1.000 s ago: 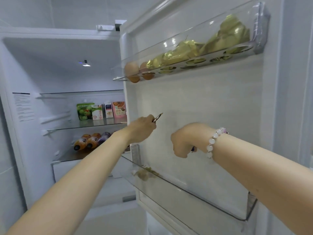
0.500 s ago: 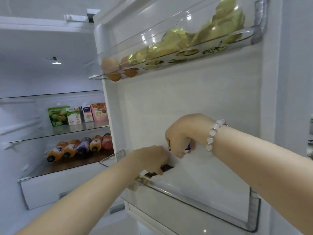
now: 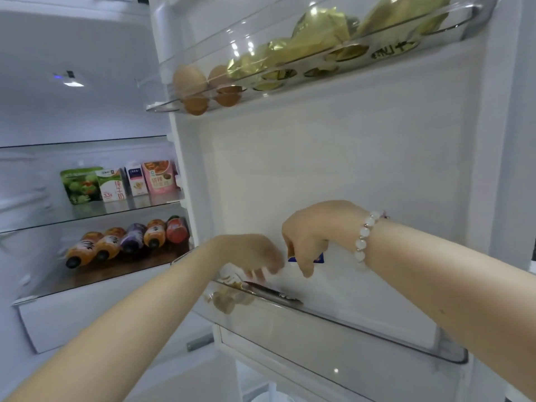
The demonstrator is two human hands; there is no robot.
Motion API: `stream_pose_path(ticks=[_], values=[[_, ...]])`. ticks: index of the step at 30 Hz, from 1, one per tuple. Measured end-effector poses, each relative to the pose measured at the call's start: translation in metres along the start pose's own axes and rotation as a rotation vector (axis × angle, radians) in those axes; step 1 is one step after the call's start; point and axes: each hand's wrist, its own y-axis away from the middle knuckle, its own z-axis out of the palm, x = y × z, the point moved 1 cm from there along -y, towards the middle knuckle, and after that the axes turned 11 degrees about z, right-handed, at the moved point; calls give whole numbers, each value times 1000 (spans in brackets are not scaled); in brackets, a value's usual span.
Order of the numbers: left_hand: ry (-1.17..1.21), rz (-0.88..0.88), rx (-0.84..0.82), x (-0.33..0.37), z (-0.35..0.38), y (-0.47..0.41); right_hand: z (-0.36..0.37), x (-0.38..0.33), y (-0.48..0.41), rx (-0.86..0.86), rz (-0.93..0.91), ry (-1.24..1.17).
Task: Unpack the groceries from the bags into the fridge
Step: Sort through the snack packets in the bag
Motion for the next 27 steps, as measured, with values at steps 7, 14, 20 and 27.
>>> stream_pose_path(ticks=[7, 14, 20, 27], values=[[559, 377, 22, 32, 8, 13, 15, 23, 36, 183, 7, -85], [200, 301, -74, 61, 31, -21, 38, 47, 47, -131, 181, -27], [206, 311, -308, 103, 74, -29, 41, 56, 59, -83, 255, 62], [104, 214, -269, 111, 89, -38, 44, 61, 56, -122, 277, 105]])
